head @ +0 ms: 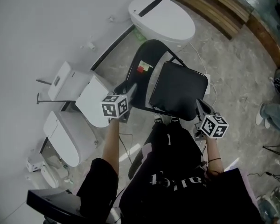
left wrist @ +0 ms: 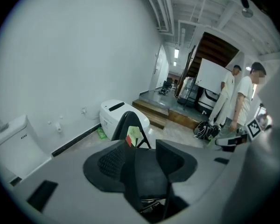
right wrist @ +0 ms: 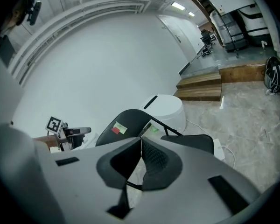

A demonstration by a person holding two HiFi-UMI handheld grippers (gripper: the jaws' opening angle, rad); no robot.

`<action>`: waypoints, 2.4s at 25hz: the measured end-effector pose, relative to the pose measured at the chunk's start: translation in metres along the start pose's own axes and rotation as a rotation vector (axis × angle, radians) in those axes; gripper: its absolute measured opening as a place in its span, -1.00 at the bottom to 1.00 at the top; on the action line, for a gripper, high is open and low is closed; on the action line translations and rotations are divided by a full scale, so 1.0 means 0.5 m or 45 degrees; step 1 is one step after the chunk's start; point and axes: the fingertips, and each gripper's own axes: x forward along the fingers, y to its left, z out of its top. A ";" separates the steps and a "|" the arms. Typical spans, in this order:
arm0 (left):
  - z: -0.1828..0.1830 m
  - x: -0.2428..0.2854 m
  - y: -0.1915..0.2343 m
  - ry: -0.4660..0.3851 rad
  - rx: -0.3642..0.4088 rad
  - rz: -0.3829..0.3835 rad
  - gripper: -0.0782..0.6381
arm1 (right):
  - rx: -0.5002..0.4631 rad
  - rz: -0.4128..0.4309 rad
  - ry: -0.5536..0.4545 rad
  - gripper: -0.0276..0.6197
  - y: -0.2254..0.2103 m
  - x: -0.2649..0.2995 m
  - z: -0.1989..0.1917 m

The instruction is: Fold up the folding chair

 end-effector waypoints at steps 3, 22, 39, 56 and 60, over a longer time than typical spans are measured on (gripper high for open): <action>0.014 0.067 0.046 0.100 0.076 0.010 -0.19 | 0.030 -0.040 0.031 -0.87 -0.034 0.018 -0.023; -0.020 0.283 0.120 0.434 0.263 -0.174 -0.28 | 0.314 -0.248 0.191 -0.17 -0.469 0.222 -0.308; -0.027 0.309 0.121 0.284 0.313 -0.138 -0.28 | 0.383 0.035 0.468 0.10 -0.689 0.364 -0.516; -0.017 0.311 0.106 0.225 0.075 -0.236 -0.35 | 0.734 0.243 0.239 0.10 -0.680 0.415 -0.488; -0.004 0.298 0.094 0.229 0.060 -0.236 -0.35 | 0.699 0.226 0.258 0.09 -0.652 0.402 -0.447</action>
